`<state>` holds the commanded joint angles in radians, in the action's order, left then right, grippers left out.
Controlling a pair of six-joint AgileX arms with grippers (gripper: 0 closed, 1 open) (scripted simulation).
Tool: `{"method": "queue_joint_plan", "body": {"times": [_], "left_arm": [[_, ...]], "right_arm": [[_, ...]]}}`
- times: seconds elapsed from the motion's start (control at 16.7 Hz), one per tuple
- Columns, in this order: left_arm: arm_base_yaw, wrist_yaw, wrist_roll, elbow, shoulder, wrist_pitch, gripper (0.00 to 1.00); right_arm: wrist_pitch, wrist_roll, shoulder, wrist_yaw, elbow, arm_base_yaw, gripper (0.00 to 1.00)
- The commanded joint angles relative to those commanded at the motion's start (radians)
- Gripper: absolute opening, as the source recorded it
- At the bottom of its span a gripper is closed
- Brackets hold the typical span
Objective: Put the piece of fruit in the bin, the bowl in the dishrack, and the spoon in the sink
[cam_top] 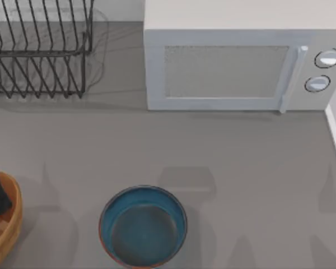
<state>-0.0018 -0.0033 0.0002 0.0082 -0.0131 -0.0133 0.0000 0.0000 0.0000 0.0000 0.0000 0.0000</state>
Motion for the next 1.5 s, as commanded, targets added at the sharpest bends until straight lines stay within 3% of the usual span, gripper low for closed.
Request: {"method": "queue_joint_plan", "body": {"times": [0.42, 0.66, 0.9, 1.5], "left_arm": [[-0.009, 0.002, -0.008, 0.006, -0.001, 0.002, 1.0], [-0.106, 0.005, -0.105, 0.151, -0.149, -0.114, 1.0], [-0.274, 0.004, -0.272, 0.449, -0.469, -0.33, 1.0], [-0.755, 0.004, -0.739, 1.261, -1.534, -0.985, 1.0]], "right_arm": [[0.0, 0.0, 0.0, 0.0, 0.0, 0.0, 1.0], [0.0, 0.0, 0.0, 0.0, 0.0, 0.0, 1.0], [0.0, 0.0, 0.0, 0.0, 0.0, 0.0, 1.0], [0.0, 0.0, 0.0, 0.0, 0.0, 0.0, 1.0]]}}
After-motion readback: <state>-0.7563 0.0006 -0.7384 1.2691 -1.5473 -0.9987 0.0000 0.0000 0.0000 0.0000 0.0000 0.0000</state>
